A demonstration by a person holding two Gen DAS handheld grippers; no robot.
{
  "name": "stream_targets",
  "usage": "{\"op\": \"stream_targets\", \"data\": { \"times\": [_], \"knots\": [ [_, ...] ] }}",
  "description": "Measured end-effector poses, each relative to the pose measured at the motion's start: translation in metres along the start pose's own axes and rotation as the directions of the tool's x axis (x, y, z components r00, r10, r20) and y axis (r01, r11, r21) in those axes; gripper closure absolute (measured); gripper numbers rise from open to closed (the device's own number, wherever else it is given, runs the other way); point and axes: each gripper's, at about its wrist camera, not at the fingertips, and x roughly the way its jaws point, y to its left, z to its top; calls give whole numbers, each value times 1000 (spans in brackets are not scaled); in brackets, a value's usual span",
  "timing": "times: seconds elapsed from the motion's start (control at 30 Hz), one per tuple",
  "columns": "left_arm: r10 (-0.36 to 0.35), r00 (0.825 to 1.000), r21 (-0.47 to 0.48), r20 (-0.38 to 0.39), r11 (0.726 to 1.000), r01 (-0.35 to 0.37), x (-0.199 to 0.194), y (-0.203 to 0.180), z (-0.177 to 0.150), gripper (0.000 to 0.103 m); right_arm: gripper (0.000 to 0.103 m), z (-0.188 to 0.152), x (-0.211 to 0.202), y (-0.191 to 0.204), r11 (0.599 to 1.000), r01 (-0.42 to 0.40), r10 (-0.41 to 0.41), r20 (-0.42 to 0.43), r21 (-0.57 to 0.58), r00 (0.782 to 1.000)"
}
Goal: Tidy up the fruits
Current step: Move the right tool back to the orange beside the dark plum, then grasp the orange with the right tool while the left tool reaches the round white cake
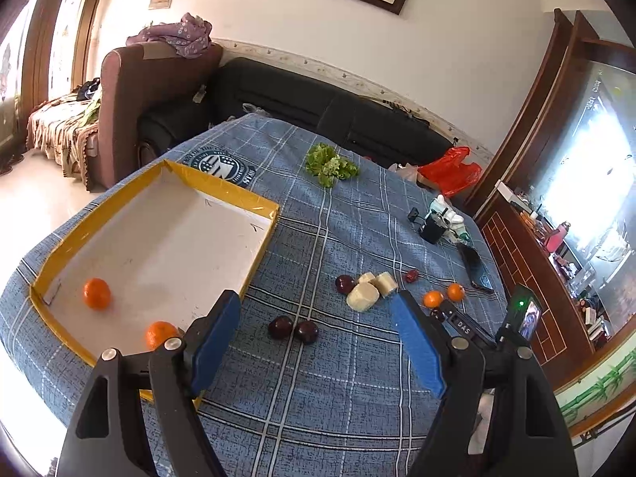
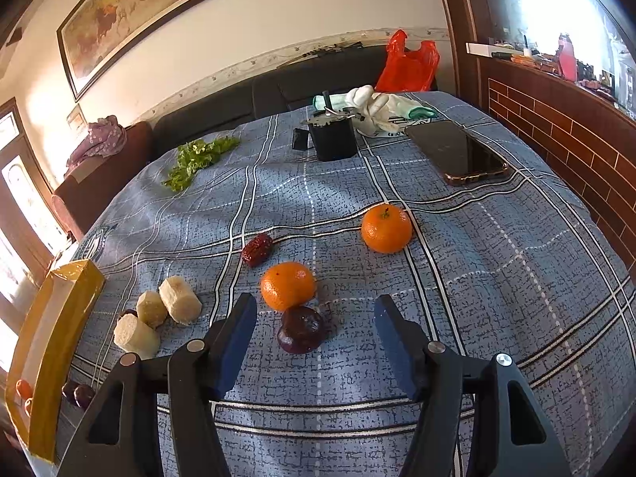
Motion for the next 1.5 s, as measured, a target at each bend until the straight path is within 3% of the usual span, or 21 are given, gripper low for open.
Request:
{"op": "stream_targets", "data": {
  "times": [0.3, 0.5, 0.7, 0.93, 1.0, 1.07, 1.5],
  "knots": [
    [-22, 998, -24, -55, 999, 21, 28, 17, -11, 25, 37, -1, 0, 2, 1000, 10, -10, -4, -3, 1000],
    [-18, 993, -39, -120, 999, 13, 57, 25, -13, 25, 37, 15, -7, -13, 996, -63, 65, -37, 59, 997],
    [-15, 987, 55, -161, 998, 24, 80, 5, -14, 25, 37, 26, 20, 6, 997, -68, 62, -130, -44, 990],
    [-7, 972, 186, -235, 981, 52, 120, -36, -22, 28, 38, 22, 43, 16, 993, -80, 64, -169, -90, 984],
    [4, 967, 221, -254, 974, 54, 137, -50, -23, 28, 44, 23, 48, 21, 990, -90, 70, -171, -112, 983],
    [14, 965, 250, -262, 967, 54, 151, -59, -24, 28, 64, 22, 55, 23, 988, -100, 75, -194, -122, 978],
    [61, 949, 362, -310, 930, 59, 229, -88, -33, 29, 64, 24, 42, 13, 985, -158, 147, -156, -64, 977]
  ]
}}
